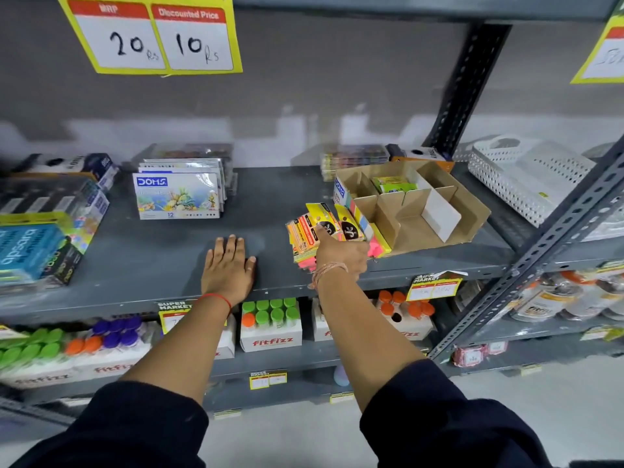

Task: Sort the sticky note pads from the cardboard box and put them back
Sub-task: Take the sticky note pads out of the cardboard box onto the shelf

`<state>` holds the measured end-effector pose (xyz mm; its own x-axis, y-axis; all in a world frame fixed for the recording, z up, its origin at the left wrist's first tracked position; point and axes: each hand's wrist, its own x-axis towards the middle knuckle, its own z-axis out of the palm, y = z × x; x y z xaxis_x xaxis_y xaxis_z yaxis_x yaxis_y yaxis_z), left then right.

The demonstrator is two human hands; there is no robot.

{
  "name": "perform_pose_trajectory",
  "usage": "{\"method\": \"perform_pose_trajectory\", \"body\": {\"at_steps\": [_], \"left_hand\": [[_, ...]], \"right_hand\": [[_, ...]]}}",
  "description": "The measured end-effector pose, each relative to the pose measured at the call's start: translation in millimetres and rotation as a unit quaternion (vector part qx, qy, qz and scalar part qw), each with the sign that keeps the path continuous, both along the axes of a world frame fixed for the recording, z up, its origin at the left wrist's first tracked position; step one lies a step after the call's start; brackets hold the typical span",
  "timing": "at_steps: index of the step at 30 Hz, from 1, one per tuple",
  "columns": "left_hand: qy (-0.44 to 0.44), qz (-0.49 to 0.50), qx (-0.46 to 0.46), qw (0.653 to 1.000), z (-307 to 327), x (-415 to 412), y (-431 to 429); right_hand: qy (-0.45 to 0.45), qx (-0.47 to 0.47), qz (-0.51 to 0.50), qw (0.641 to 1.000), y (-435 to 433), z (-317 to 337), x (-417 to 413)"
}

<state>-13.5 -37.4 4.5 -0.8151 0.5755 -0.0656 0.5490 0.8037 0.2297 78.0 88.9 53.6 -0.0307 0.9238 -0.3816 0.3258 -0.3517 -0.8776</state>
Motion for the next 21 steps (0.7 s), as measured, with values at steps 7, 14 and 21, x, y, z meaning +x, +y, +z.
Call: {"method": "perform_pose_trajectory", "body": {"at_steps": [7,14,21], "left_hand": [[-0.009,0.001,-0.004,1.0,-0.7,-1.4,-0.2],[-0.014,0.002,-0.004,1.0,-1.4,-1.5,-0.5],[-0.021,-0.009,0.008,1.0,-0.1,-2.6,-3.3]], "right_hand": [[-0.013,-0.04,0.065,0.997,11.6,-6.3,12.7],[0.091,-0.059,-0.034,0.994,5.9,-8.7,25.1],[0.014,0.471,0.197,0.86,8.8,12.8,31.0]]}}
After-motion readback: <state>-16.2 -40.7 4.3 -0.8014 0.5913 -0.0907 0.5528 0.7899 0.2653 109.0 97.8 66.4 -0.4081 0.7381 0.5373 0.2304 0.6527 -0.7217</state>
